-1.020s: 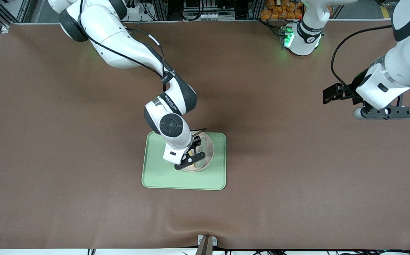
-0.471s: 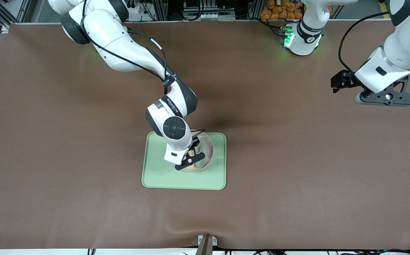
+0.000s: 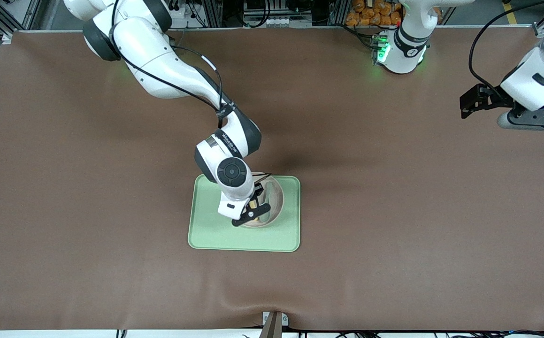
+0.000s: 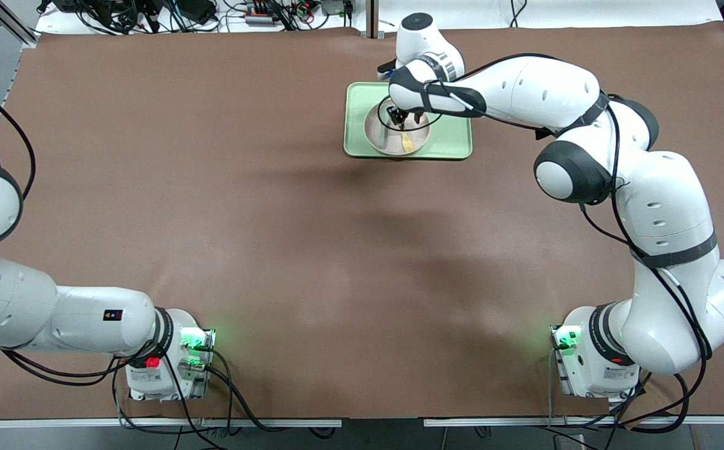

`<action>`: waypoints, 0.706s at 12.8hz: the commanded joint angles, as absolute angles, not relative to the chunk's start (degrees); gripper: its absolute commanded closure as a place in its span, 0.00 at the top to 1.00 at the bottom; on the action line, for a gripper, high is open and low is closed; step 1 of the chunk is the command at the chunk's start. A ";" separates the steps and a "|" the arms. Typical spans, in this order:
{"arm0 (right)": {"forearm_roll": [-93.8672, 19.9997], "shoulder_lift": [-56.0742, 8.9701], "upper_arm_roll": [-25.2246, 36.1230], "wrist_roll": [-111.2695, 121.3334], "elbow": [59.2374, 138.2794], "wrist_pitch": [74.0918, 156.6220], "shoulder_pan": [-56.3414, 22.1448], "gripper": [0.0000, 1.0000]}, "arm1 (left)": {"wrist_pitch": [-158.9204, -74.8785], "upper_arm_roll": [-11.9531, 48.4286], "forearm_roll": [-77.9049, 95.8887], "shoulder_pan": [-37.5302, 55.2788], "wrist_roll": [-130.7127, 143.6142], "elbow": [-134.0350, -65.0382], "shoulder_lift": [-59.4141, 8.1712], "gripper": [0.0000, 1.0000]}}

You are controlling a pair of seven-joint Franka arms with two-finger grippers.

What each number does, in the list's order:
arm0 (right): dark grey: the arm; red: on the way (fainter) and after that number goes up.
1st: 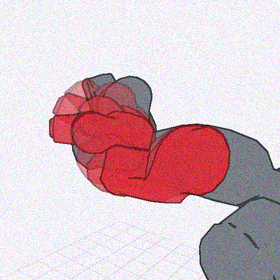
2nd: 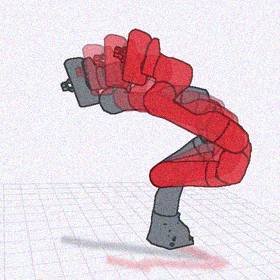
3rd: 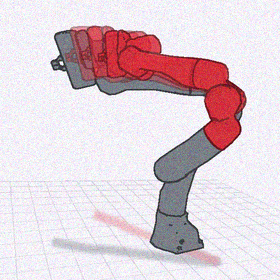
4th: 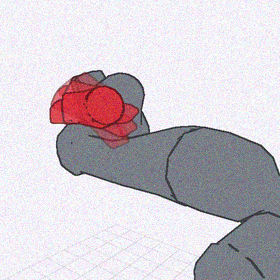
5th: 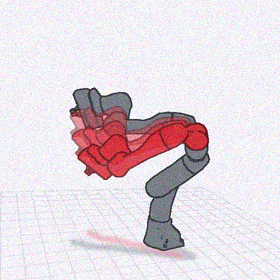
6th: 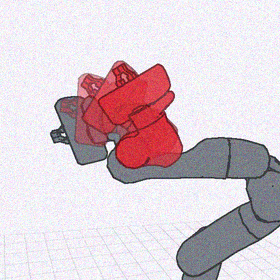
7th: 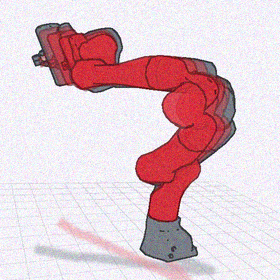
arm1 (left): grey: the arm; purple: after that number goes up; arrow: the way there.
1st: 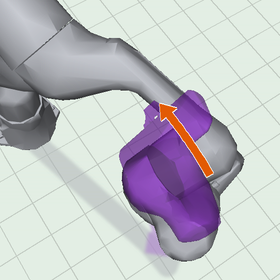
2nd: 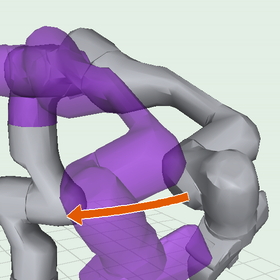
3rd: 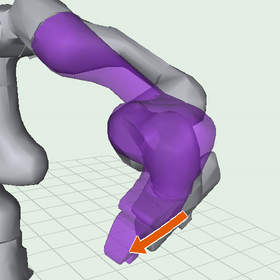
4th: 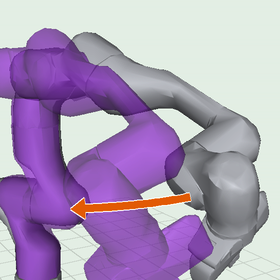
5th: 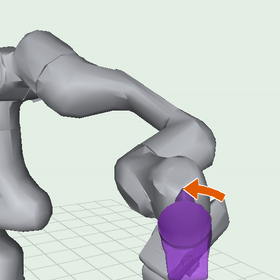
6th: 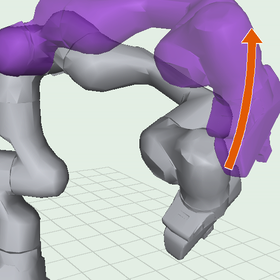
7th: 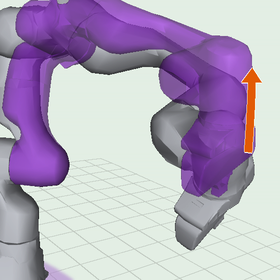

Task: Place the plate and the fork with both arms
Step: 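Lower the right gripper and grasp the yellow fork's handle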

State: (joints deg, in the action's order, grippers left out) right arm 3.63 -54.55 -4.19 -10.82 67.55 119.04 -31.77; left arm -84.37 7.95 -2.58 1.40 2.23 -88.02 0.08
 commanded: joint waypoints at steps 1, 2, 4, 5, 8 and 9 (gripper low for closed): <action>4.83 -54.40 -4.31 -11.77 68.64 120.41 -31.99 0.54 | -84.99 7.91 -0.62 0.97 2.55 -88.24 0.70 1.00; 4.83 -54.58 -4.22 -11.78 68.64 120.50 -31.99 0.54 | -84.99 8.00 -0.44 0.62 2.55 -88.24 0.70 1.00; 4.83 -55.02 -4.22 -12.13 68.90 121.46 -31.99 0.52 | -84.99 8.09 -0.35 0.79 2.64 -88.24 0.44 1.00; 4.83 -55.02 -4.22 -12.48 68.99 121.81 -32.08 0.47 | -85.08 8.26 -0.44 0.79 2.64 -88.16 0.35 1.00; 5.62 -55.02 -4.22 -12.57 69.08 121.82 -32.17 0.41 | -85.08 8.35 -0.44 0.79 2.64 -88.15 0.18 1.00; 5.71 -55.19 -4.22 -13.18 69.08 121.90 -32.17 0.46 | -85.08 8.35 -0.44 0.79 2.72 -88.24 0.18 1.00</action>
